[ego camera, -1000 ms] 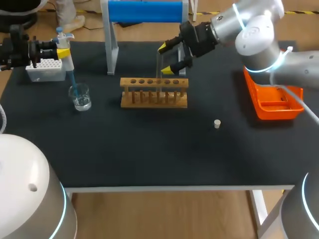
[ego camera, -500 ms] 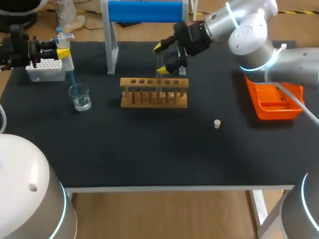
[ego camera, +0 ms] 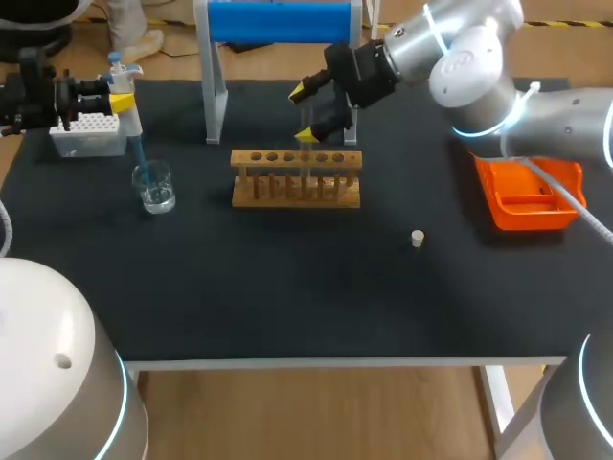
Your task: Invert the test tube, pick up the pipette, mount the tip to pipette, aspirate from beaker and dispense into the tube, eject the tip, return the pipette, and cap with the stopper.
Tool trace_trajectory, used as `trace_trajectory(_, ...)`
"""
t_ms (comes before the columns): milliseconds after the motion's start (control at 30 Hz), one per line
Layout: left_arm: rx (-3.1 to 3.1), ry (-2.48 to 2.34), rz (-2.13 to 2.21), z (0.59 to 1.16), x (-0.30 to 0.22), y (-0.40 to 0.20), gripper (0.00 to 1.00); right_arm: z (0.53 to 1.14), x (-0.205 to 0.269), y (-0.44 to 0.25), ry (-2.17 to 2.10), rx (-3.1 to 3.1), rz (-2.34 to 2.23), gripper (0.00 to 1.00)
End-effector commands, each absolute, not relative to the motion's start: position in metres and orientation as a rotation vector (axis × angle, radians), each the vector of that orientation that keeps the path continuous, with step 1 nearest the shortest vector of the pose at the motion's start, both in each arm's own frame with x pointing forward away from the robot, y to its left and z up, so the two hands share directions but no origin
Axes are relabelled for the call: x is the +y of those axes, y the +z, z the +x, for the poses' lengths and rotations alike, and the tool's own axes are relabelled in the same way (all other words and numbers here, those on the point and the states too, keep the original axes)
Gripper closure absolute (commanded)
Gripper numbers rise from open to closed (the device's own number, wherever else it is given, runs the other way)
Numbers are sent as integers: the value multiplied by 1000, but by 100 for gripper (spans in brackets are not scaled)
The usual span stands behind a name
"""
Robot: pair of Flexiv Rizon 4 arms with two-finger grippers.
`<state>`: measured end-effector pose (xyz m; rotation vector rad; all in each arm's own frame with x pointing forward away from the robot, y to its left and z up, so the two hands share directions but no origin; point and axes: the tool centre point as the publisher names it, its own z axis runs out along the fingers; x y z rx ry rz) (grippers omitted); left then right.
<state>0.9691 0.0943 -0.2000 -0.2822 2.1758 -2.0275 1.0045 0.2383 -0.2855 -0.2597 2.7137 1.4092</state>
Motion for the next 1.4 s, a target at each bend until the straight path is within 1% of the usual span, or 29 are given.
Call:
trace_trajectory(33,2177,-2026,-283,969,94,-199,100,1006,239,-286,1404,2717,-258,0)
trace_trajectory(800,2177,-2026,-283,969,94,-199,100,1006,237,-286,1385,2713,-246,0)
trace_trajectory(1100,2161,-1997,-274,962,90,-189,100,1006,237,-286,1385,2713,-246,0)
trace_trajectory(1400,2176,-1946,-242,959,81,-165,100,1006,237,-286,1385,2713,-246,0)
